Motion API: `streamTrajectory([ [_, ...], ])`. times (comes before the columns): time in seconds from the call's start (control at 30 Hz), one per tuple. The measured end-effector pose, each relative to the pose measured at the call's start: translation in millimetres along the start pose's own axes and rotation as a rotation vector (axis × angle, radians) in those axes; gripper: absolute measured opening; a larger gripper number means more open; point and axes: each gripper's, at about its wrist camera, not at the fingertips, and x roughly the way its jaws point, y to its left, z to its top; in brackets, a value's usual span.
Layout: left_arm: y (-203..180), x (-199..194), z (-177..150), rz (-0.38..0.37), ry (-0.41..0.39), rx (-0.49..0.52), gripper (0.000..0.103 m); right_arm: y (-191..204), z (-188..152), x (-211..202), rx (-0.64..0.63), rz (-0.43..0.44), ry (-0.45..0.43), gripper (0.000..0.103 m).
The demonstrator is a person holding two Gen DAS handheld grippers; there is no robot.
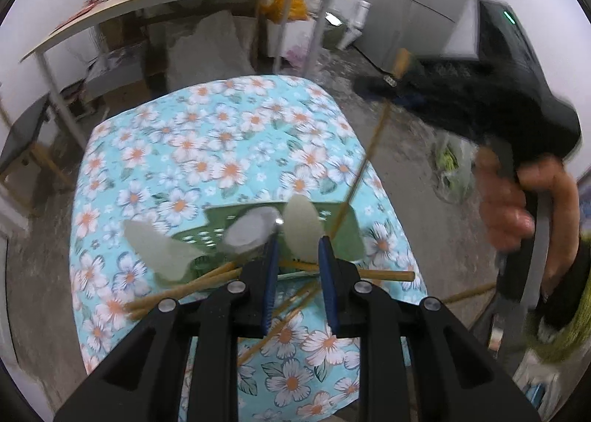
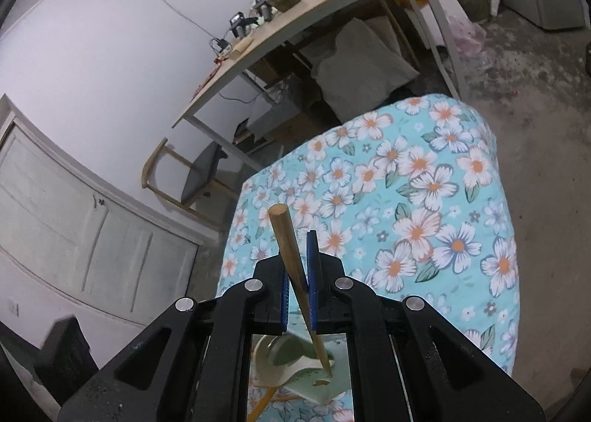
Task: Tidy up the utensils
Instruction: 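Lower the chopstick into the caddy and open the right tool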
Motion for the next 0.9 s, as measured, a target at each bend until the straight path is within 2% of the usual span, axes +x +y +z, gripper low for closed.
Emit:
streamTrajectory([
  [0.17, -22, 14, -15, 0.042, -0.020, 0.170, 0.021, -10, 2, -2, 0.029, 0.004, 0.000, 0.006],
  [0.27, -37, 16, -25, 0.124, -0.081, 0.354, 0.021, -12, 3, -3, 0.025, 0.004, 0.008, 0.006],
  [0.37, -44, 15, -33, 0.158, -0.108, 0.469, 0.021, -13, 3, -2, 0.023, 0.003, 0.013, 0.006],
  [0.43, -43, 14, -35, 0.159, -0.113, 0.504, 0.021, -13, 3, -2, 0.025, 0.005, 0.012, 0.006],
  [0.7, -30, 43, -45, 0.187, -0.013, 0.572, 0.021, -13, 3, -1, 0.022, 0.004, 0.014, 0.006],
  [0.9, -31, 52, -53, 0.222, -0.023, 0.662, 0.021, -11, 4, 1, 0.024, 0.006, 0.017, 0.006],
])
